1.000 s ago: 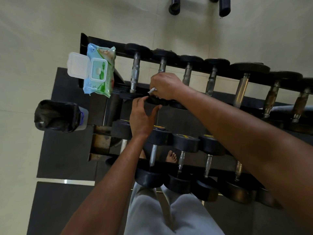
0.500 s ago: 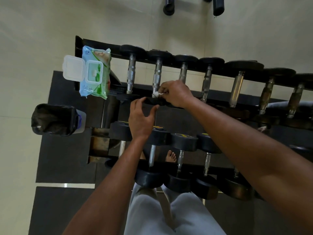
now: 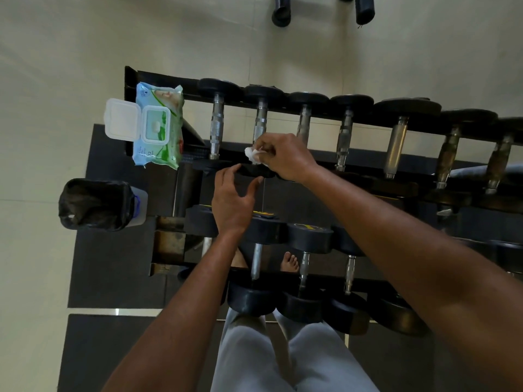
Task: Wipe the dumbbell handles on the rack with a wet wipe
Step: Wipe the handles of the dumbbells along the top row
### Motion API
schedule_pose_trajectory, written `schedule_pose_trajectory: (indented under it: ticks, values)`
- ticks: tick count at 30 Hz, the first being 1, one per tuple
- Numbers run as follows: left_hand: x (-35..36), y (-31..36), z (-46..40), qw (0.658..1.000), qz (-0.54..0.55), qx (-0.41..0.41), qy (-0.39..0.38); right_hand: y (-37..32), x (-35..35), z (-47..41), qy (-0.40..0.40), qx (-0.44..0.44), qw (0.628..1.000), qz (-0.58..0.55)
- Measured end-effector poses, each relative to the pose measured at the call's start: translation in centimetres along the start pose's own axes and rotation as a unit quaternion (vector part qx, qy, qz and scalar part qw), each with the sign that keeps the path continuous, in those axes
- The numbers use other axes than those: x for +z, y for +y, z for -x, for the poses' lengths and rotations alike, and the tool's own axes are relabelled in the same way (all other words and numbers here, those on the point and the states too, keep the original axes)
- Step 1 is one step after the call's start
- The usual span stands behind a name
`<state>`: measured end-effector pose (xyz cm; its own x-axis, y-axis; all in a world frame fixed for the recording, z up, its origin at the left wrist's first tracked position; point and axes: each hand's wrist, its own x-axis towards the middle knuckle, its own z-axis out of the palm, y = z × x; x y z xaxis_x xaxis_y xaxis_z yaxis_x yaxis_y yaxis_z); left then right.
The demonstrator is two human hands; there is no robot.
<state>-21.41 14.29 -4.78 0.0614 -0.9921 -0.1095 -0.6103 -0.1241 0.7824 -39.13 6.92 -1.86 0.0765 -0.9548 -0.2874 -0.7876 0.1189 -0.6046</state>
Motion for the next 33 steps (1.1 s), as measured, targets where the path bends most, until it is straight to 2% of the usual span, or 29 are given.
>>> schedule_pose_trajectory:
  ticks: [3, 7, 10, 17, 20, 24, 30, 33]
  values:
    - [-0.1, 0.0, 0.0, 1.000, 0.000, -0.004, -0.001, 0.0, 0.1, 0.3, -0.005, -0.066, 0.994, 0.093]
    - [-0.2, -0.2, 0.0, 1.000, 0.008, 0.000, -0.001, 0.5, 0.1, 0.3, -0.005, -0.068, 0.994, 0.084]
    - [-0.1, -0.4, -0.1, 1.000, 0.009, 0.002, 0.003, 0.4, 0.0, -0.7, 0.031, -0.061, 0.996, 0.057]
    - [0.0, -0.7, -0.2, 1.000, 0.024, 0.011, 0.006, 0.0, -2.4, -6.0, 0.171, 0.021, 0.985, -0.009]
    - [0.0, -0.6, -0.3, 1.000, 0.030, 0.005, 0.001, -0.1, -1.3, -6.0, 0.221, 0.026, 0.975, -0.007]
    - [0.1, -0.8, -0.2, 1.000, 0.027, 0.008, 0.001, -0.1, 0.5, -6.1, 0.281, 0.080, 0.953, -0.075]
    - [0.0, -1.2, -0.6, 1.000, 0.015, 0.011, 0.002, -1.2, 1.3, -6.3, 0.299, 0.165, 0.922, -0.182]
    - [0.0, -1.1, -0.6, 1.000, 0.015, 0.011, -0.001, -1.2, 1.4, -6.7, 0.296, 0.222, 0.888, -0.272]
